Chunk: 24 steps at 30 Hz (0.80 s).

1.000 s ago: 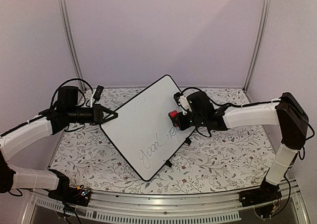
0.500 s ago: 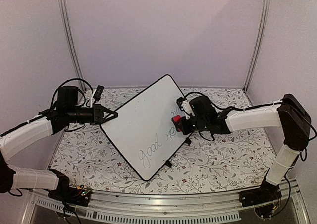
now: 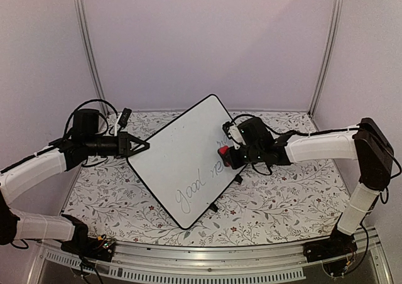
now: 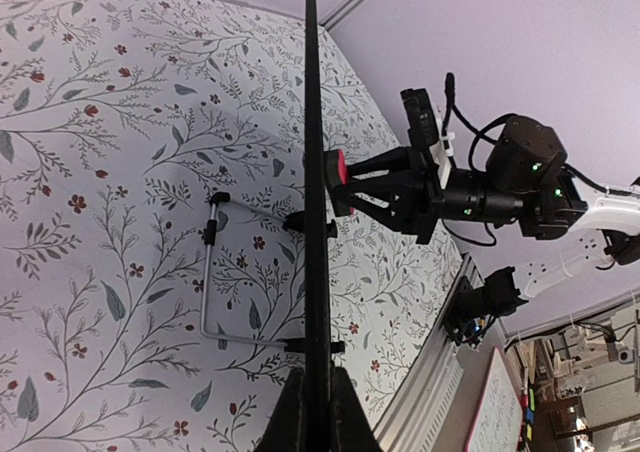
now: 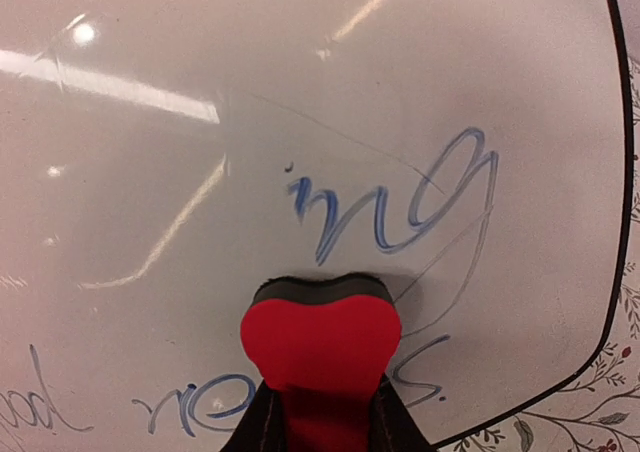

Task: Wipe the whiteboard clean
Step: Erase the whiteboard at the center of the board.

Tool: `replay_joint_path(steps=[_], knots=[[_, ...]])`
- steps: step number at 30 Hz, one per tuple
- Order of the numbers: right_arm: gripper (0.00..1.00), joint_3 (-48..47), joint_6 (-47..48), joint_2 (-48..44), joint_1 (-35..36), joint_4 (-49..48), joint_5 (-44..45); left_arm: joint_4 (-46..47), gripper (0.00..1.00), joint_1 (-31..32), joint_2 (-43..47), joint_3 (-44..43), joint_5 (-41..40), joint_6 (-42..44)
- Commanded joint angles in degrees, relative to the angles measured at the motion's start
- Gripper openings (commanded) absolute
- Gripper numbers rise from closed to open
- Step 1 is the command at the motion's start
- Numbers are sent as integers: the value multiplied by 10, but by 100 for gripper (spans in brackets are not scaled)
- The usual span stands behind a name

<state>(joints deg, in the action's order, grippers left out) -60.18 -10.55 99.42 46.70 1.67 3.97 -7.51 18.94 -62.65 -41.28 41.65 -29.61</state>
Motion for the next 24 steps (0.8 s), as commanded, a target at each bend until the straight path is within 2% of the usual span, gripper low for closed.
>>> replay_joint_path(steps=[1, 7, 11, 24], knots=[[0, -73, 16, 30, -4, 37, 5, 16, 0, 5, 1, 5, 37, 25], [0, -146, 36, 59, -7, 63, 11, 15, 0, 5, 3, 6, 36, 26], [0, -158, 39, 73, -14, 69, 7, 15, 0, 4, 3, 6, 36, 26], [0, -52, 23, 49, -20, 34, 3, 15, 0, 4, 4, 6, 38, 24]])
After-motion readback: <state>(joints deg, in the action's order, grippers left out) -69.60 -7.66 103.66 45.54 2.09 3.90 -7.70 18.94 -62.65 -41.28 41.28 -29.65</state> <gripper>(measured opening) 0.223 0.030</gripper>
